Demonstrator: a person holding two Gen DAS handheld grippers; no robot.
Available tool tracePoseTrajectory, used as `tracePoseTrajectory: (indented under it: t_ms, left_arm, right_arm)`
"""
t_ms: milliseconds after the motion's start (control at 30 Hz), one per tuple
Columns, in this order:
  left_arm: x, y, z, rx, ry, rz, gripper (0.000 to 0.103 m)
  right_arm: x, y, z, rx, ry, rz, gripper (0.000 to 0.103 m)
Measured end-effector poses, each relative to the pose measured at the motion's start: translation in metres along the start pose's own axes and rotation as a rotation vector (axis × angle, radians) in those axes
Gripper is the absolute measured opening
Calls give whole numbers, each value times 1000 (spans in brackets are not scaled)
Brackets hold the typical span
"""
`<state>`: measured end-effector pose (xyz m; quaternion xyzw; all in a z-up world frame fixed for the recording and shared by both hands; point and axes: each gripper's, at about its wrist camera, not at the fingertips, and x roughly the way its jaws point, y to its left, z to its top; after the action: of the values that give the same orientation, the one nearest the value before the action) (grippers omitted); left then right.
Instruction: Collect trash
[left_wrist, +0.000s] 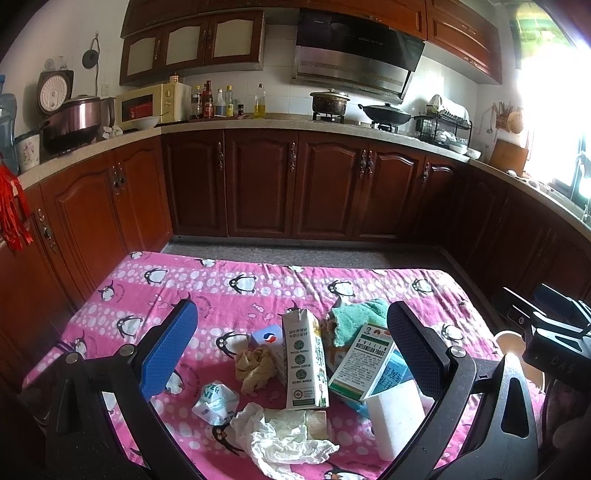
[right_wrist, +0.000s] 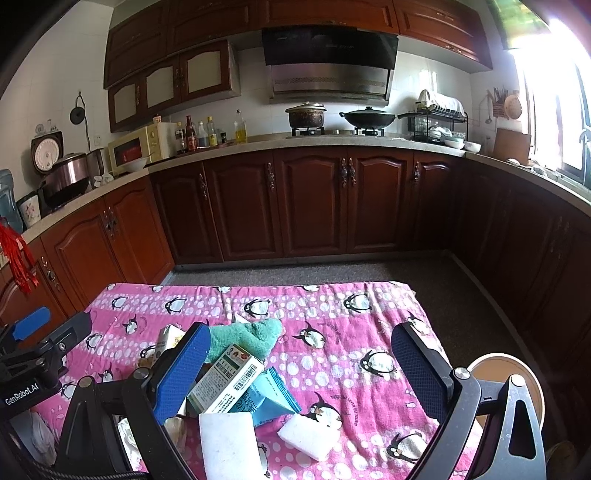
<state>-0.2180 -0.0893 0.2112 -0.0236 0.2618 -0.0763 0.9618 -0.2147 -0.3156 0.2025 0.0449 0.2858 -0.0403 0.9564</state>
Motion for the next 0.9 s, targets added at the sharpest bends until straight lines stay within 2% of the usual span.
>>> tracePoseTrajectory:
  t_ms: [600,900]
  left_arm:
    - [1,3,0,0,5,3,102]
    - [12,15,-5,0,55,-3,102]
  right_arm:
    - [4,2,-1,-1,15,1,97]
    - [12,1,-6,-8,46,7,98]
